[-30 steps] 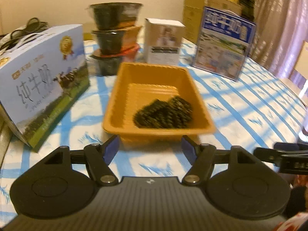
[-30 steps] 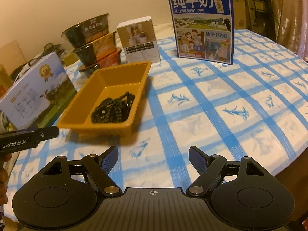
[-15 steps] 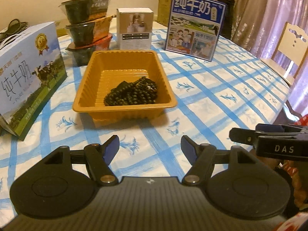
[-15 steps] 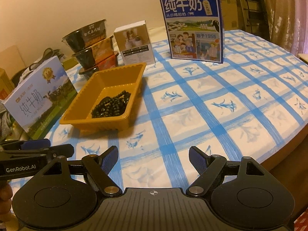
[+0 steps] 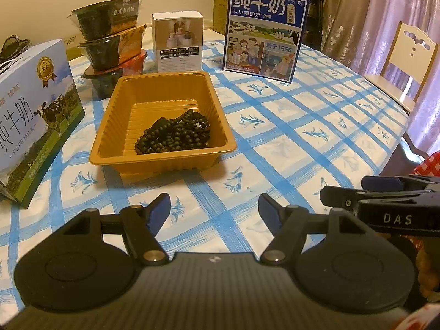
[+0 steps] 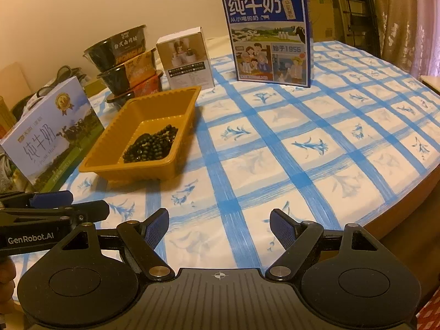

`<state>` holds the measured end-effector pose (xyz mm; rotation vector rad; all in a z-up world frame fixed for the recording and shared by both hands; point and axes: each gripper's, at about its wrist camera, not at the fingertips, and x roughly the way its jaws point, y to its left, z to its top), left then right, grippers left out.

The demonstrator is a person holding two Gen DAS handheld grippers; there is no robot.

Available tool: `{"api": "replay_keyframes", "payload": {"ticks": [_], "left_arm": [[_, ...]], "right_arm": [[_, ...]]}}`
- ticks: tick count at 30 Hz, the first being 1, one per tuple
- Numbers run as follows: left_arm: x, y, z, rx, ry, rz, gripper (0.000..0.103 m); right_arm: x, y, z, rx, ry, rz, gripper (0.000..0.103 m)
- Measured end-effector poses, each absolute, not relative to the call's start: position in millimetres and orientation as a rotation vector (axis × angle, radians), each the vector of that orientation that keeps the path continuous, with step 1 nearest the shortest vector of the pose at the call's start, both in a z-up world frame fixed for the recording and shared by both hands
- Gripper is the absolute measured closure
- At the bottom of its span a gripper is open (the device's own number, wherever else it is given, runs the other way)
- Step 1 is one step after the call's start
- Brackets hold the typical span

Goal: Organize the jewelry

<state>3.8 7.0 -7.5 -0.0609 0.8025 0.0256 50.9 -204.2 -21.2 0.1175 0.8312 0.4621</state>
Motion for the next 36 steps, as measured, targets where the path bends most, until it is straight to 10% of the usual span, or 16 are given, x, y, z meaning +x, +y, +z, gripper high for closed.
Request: {"api": "replay_keyframes", "payload": {"ticks": [36], "left_arm": [[5.0, 4.4, -5.6, -0.058, 0.798, 0.022, 0.035]], "right_arm": [[51.2, -205.2, -19.1, 0.117, 0.829, 0.463, 0.023]]}}
